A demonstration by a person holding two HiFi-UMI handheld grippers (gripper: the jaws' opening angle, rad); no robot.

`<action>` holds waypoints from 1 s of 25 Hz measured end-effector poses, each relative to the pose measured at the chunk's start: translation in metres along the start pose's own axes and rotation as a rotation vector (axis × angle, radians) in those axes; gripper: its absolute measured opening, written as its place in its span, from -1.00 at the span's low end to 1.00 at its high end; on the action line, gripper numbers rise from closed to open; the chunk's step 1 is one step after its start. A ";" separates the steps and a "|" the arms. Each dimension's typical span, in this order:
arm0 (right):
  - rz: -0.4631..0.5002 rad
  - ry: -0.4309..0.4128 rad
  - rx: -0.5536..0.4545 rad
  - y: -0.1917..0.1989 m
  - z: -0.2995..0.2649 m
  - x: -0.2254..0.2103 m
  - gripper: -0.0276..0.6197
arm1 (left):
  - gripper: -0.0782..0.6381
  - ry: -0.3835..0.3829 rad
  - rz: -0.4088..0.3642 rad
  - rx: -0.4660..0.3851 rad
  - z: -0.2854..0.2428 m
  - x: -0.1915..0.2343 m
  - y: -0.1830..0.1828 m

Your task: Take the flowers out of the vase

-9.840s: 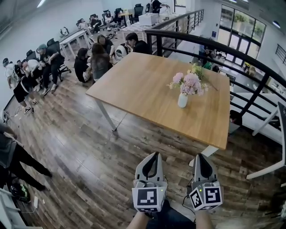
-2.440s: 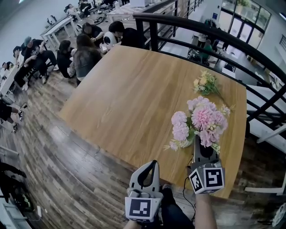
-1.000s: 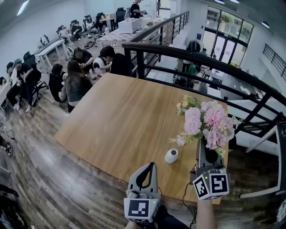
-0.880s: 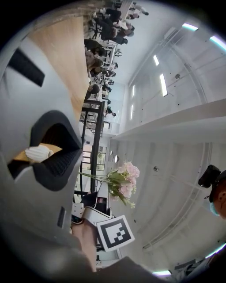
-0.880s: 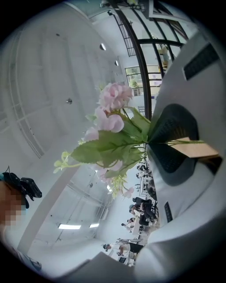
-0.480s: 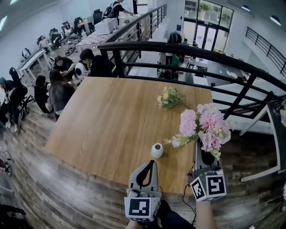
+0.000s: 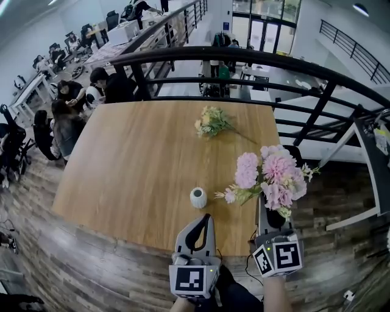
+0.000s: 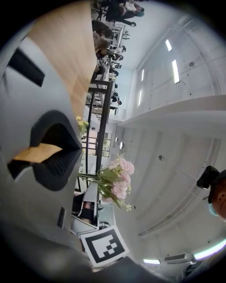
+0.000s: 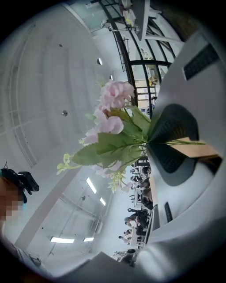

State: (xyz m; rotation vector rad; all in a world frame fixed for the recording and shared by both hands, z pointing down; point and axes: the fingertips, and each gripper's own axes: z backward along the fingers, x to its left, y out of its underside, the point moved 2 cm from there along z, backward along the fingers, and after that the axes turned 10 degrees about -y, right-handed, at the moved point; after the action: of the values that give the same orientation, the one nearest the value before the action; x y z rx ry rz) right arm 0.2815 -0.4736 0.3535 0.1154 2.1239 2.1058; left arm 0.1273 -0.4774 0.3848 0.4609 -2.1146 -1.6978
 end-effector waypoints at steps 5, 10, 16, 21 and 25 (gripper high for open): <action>-0.022 0.017 0.026 0.015 0.010 -0.009 -0.85 | -0.69 0.021 -0.005 0.018 -0.007 -0.012 0.006; -0.027 0.023 0.042 0.026 0.015 -0.015 -0.85 | -0.69 0.035 -0.011 0.026 -0.016 -0.022 0.012; -0.036 0.045 0.056 0.034 0.019 -0.022 -0.85 | -0.69 0.049 -0.020 0.024 -0.025 -0.028 0.017; -0.036 0.059 0.059 0.037 0.019 -0.026 -0.85 | -0.69 0.067 -0.015 0.039 -0.030 -0.032 0.018; -0.038 0.059 0.062 0.037 0.019 -0.028 -0.86 | -0.69 0.069 -0.013 0.043 -0.031 -0.033 0.018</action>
State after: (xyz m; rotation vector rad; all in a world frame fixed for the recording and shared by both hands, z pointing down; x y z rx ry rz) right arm 0.3098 -0.4588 0.3922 0.0195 2.2070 2.0483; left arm 0.1712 -0.4834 0.4056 0.5393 -2.1059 -1.6228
